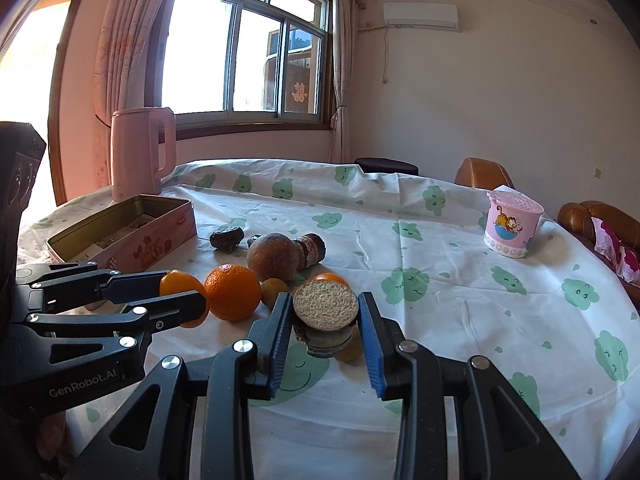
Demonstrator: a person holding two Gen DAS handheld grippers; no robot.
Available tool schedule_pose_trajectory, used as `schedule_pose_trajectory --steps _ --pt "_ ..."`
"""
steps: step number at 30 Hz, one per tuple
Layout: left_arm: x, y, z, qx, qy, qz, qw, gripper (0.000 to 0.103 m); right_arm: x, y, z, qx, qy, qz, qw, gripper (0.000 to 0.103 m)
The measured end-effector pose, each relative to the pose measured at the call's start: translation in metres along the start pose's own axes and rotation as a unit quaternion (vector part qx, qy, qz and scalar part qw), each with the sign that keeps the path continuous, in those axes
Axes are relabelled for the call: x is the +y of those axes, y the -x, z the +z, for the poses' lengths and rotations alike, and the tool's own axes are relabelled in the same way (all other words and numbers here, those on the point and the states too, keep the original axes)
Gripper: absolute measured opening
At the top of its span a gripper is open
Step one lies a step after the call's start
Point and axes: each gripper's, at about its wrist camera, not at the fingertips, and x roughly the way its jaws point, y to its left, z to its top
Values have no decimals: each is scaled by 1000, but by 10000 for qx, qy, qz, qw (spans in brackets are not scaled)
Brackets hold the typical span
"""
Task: Organize fruits
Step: 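Grasp the round biscuit stack with the right tool while the left tool grasps an orange, then carry the orange in the left tool and biscuit in the right tool over the tin box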
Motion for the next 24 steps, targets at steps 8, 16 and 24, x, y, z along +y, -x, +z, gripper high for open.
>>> schedule_pose_trajectory --steps 8,16,24 --pt "1 6 -1 -234 31 66 9997 33 3 6 -2 -172 90 61 9998 35" --pt "1 9 -2 -387 33 135 9992 33 4 11 -3 -341 145 77 9993 35" --pt "0 13 -4 -529 -20 195 9984 33 6 17 -4 -532 213 81 9983 35"
